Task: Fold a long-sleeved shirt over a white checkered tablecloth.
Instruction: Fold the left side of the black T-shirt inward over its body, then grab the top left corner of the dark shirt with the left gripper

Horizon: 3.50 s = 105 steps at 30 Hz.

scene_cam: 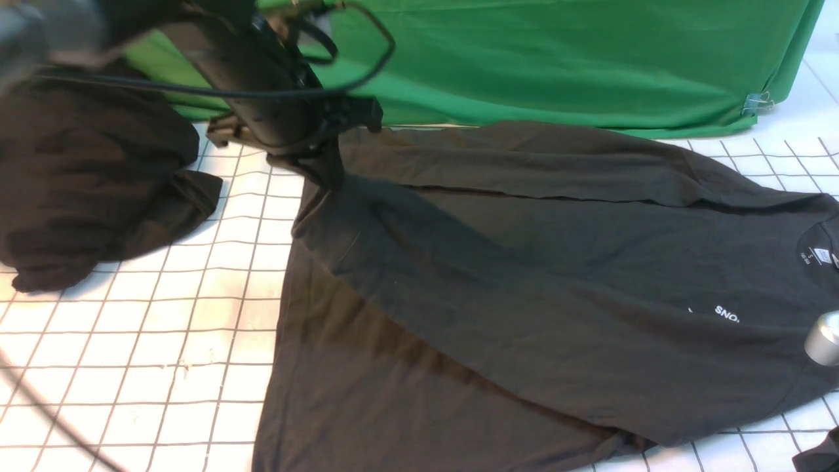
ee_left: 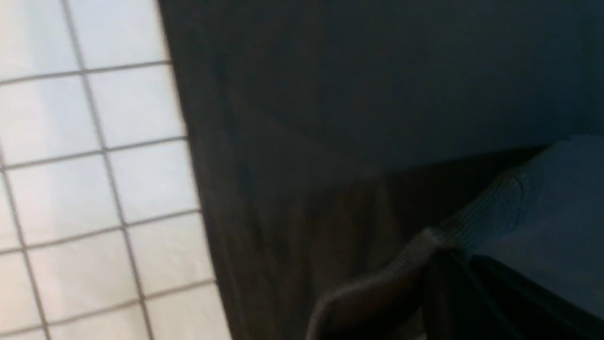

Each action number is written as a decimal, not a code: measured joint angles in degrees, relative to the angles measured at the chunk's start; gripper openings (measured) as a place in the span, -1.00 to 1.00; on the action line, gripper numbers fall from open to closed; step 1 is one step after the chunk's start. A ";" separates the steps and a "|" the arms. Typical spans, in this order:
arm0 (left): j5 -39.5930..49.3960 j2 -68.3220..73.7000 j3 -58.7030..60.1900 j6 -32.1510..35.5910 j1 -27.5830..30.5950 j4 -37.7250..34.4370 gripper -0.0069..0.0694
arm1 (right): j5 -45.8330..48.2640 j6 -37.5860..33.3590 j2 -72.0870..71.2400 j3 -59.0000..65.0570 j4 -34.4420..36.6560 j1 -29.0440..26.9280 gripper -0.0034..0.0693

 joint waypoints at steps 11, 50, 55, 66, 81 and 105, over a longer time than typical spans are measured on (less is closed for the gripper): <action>-1.27 10.69 -5.92 -3.61 1.49 0.35 -0.74 | -0.19 0.00 0.00 0.00 0.00 0.00 -0.32; -30.24 28.15 -14.10 0.83 14.02 -29.39 -0.15 | -0.74 4.64 0.00 0.00 0.06 0.00 -0.25; -30.90 28.22 -14.10 1.99 13.71 -29.88 -0.39 | -0.79 5.64 0.00 0.00 0.06 0.00 -0.25; -31.87 28.22 -14.17 2.33 13.71 -30.53 -0.69 | -0.79 5.94 0.00 0.00 0.06 0.00 -0.25; -33.59 28.17 -14.39 2.38 13.82 -33.82 -0.19 | -0.90 6.05 0.00 0.00 0.06 0.00 -0.25; -21.42 28.17 -25.63 8.92 14.92 -29.59 -0.75 | -1.87 6.05 0.00 0.00 0.06 0.00 -0.25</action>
